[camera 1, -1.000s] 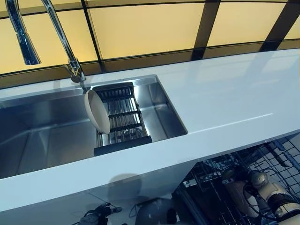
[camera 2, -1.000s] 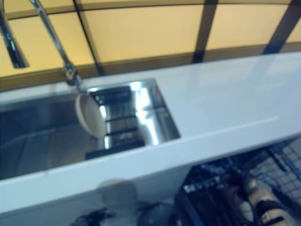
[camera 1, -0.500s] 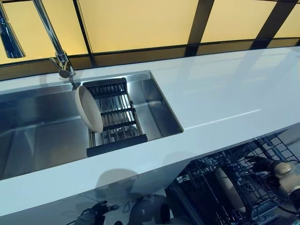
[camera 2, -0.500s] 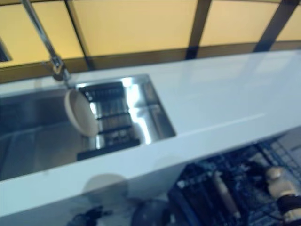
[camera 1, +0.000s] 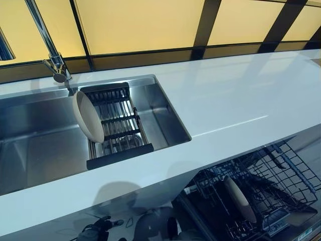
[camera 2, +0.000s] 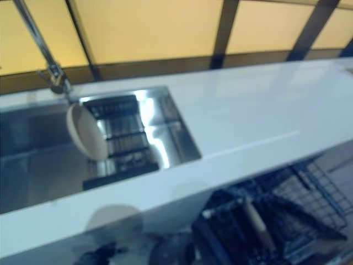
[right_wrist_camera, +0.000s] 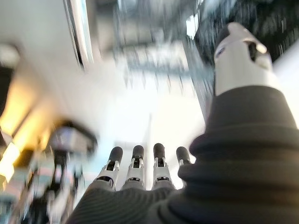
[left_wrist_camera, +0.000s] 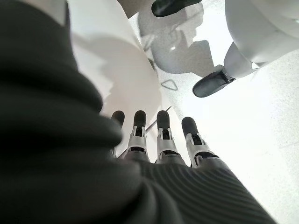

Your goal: Take plates into dishwasher

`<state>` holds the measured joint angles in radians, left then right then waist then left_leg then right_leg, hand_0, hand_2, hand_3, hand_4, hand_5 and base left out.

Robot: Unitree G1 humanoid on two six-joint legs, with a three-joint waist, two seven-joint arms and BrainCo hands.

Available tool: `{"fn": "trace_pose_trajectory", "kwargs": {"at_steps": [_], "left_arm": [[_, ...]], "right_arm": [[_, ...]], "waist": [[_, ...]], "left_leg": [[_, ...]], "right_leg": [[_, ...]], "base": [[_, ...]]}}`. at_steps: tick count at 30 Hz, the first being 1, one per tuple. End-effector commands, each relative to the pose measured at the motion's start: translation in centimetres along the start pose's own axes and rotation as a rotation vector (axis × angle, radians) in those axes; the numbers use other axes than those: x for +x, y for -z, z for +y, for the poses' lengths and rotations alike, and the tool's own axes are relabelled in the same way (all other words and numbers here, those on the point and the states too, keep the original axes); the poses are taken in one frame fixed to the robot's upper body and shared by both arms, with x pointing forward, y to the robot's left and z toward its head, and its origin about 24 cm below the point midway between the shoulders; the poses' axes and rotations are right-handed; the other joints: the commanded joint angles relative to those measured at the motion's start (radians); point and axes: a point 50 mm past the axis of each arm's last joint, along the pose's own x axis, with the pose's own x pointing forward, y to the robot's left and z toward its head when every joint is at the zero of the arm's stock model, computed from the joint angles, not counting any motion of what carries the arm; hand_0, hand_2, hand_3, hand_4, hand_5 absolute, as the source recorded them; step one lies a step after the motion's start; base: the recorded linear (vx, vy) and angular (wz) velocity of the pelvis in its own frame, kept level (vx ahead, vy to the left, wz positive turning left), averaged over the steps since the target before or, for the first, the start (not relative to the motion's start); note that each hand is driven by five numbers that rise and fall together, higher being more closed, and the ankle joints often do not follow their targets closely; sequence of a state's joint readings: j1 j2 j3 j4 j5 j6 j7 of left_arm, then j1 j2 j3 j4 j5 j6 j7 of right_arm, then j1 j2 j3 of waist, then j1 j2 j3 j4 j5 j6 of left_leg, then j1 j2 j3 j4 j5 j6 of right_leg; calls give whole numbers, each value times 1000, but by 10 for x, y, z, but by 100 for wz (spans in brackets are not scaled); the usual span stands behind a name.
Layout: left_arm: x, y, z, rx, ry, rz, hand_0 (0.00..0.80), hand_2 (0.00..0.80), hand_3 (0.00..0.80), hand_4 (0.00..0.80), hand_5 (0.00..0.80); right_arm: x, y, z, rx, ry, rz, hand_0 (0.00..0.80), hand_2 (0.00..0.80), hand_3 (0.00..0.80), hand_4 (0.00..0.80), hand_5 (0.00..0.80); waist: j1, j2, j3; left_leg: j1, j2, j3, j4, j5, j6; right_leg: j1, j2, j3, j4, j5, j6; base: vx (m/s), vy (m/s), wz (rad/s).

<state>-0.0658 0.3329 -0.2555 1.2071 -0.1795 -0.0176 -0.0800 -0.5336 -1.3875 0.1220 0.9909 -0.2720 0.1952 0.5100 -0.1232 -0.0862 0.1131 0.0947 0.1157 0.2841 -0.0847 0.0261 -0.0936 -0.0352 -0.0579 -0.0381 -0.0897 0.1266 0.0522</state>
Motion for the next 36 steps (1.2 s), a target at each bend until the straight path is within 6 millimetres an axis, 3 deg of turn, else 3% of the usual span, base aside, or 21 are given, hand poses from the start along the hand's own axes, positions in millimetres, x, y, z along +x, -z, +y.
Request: {"fn": "trace_pose_trajectory", "kwargs": {"at_steps": [1, 4, 7, 11, 12, 13, 21, 27, 36], "left_arm": [[-1, -9, 21, 5, -63, -27, 0, 0, 0, 0, 0], [-1, -9, 21, 3, -68, -28, 0, 0, 0, 0, 0], [-1, -10, 20, -17, -68, -27, 0, 0, 0, 0, 0], [1, -13, 8, -51, -55, -26, 0, 0, 0, 0, 0], [1, -13, 8, -51, -53, -25, 0, 0, 0, 0, 0], [2, -13, 4, -60, -48, -22, 0, 0, 0, 0, 0], [1, -9, 2, -128, -64, -14, 0, 0, 0, 0, 0], [2, -24, 3, -156, -79, -76, 0, 0, 0, 0, 0], [1, -44, 15, -185, -114, -147, 0, 0, 0, 0, 0]], "right_arm": [[-27, -15, -61, -105, 272, -1, 0, 0, 0, 0, 0], [-42, -43, -85, -96, 423, -117, 0, 0, 0, 0, 0], [-80, -113, -113, -106, 649, -398, 0, 0, 0, 0, 0], [-119, -177, -112, -192, 835, -660, 0, 0, 0, 0, 0], [-120, -180, -111, -198, 843, -669, 0, 0, 0, 0, 0], [-127, -195, -103, -272, 887, -738, 0, 0, 0, 0, 0], [-167, -243, -82, -402, 1034, -996, 0, 0, 0, 0, 0], [-199, -277, -63, -541, 1175, -1123, 0, 0, 0, 0, 0], [-220, -300, -52, -548, 1210, -1178, 0, 0, 0, 0, 0]], "waist": [[38, -62, -29], [50, -62, -32], [66, -62, -39], [81, -47, -42], [83, -47, -43], [95, -46, -43], [152, -59, -24], [197, -71, 32], [230, -76, 110]], "left_leg": [[-9, 23, -81, -3, -5, 9], [-14, 19, -93, -3, -2, 8], [-24, 8, -115, -3, -1, 9], [-35, -2, -137, -3, -1, 13], [-36, -2, -139, -3, -1, 14], [-41, -5, -148, -3, -1, 17], [-67, -19, -195, -3, 7, 24], [-137, -36, -248, -3, 28, 26], [-228, -53, -285, -3, 56, 28]], "right_leg": [[44, -53, 1, 2, -4, 89], [44, -56, -6, 2, -6, 89], [46, -63, -20, 2, -14, 89], [49, -70, -43, 2, -24, 86], [50, -71, -46, 2, -24, 86], [51, -74, -58, 2, -27, 86], [59, -85, -114, 2, -32, 91], [29, -87, -154, 2, -27, 89], [-35, -91, -190, 2, -8, 92]], "base": [[-2, 42, 2], [0, 38, 3], [10, 61, 5], [17, 59, 14], [24, 57, 17], [29, 40, 9], [26, 13, 26], [-37, 23, 23], [-77, 17, 22]]}}
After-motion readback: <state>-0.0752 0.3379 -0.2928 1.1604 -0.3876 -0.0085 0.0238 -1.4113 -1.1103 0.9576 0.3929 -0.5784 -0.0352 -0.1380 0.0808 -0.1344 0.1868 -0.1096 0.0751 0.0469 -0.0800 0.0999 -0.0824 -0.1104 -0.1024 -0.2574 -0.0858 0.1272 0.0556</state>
